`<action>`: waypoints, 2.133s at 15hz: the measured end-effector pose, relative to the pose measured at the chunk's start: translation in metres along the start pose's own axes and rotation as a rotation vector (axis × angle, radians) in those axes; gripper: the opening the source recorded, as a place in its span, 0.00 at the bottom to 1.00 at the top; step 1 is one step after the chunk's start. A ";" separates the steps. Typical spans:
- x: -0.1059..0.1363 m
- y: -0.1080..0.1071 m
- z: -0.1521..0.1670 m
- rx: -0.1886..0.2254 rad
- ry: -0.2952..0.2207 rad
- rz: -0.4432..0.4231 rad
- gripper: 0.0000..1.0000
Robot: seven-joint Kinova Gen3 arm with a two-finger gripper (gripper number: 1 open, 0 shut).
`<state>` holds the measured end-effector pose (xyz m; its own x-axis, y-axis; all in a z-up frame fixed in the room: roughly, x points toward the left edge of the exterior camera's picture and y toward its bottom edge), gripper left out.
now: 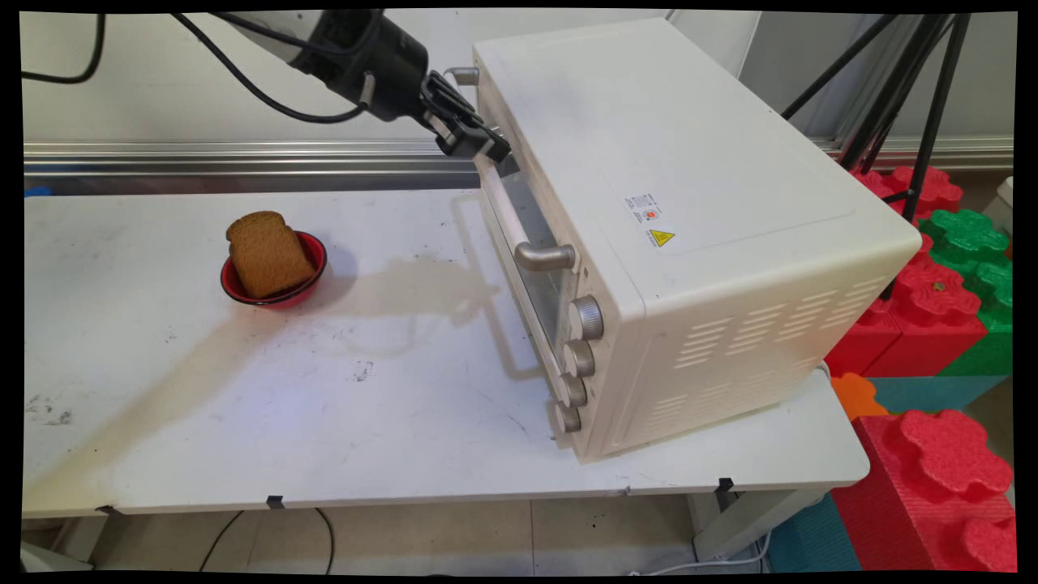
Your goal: Open the oven
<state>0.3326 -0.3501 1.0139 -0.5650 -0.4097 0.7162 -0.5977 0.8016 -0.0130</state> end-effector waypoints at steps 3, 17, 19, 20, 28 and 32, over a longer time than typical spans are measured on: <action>-0.002 0.000 0.008 0.000 -0.009 -0.005 0.00; -0.038 0.000 0.003 0.010 -0.101 -0.031 0.00; -0.048 -0.001 -0.001 0.013 -0.124 -0.035 0.00; -0.051 -0.001 -0.002 0.014 -0.131 -0.036 0.00; -0.097 -0.008 -0.014 0.016 -0.219 -0.041 0.00; -0.117 -0.010 -0.016 0.015 -0.255 -0.042 0.00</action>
<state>0.4136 -0.3033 0.9412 -0.6638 -0.5403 0.5173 -0.6308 0.7760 0.0011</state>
